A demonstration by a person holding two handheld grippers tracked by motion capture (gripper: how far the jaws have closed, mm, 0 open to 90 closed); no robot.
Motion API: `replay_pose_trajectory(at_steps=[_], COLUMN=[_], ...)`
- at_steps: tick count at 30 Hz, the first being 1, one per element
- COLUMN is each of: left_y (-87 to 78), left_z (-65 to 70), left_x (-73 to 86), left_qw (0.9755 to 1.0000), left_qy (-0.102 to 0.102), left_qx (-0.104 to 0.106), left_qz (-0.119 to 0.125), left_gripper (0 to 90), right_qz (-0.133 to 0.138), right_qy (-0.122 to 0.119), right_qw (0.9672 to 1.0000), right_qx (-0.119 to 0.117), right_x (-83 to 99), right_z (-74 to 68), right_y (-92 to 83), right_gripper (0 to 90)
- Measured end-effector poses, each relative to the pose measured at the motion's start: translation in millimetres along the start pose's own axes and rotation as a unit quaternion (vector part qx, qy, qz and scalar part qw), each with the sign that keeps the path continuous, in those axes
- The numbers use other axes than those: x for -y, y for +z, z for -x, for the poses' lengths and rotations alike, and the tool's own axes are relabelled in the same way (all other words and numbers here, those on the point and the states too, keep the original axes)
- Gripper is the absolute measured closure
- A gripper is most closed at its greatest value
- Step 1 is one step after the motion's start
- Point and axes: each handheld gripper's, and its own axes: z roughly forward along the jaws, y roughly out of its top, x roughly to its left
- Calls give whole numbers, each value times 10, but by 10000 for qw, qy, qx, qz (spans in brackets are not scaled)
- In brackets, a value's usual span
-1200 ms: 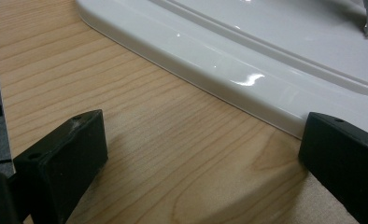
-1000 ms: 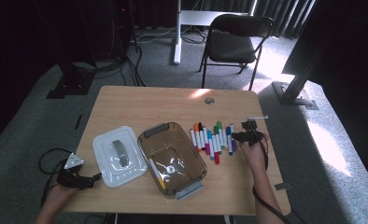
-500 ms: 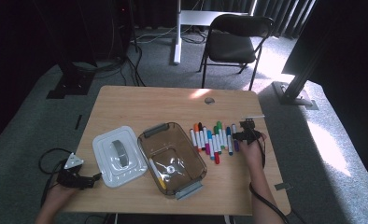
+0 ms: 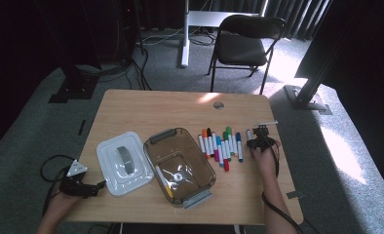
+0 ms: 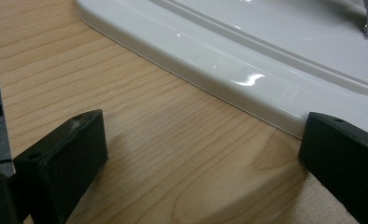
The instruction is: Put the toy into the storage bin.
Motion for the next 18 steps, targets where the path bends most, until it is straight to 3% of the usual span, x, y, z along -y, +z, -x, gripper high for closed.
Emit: replay_pose_trajectory(at_steps=[4,10,18], left_y=[0,0,0], left_z=[0,0,0], left_x=[0,0,0], left_qw=[10000,10000,10000], left_qy=[1,0,2], left_qx=[0,0,0], left_qz=[1,1,-3], left_gripper=[17,17,17], right_qz=[-5,61,213], right_qy=[-63,134,311], right_qw=[9998,9997,9993], right_qx=[173,176,-74], right_x=[4,20,25], right_z=[-13,0,14], right_y=[-1,-10,-208], right_gripper=[726,764,765])
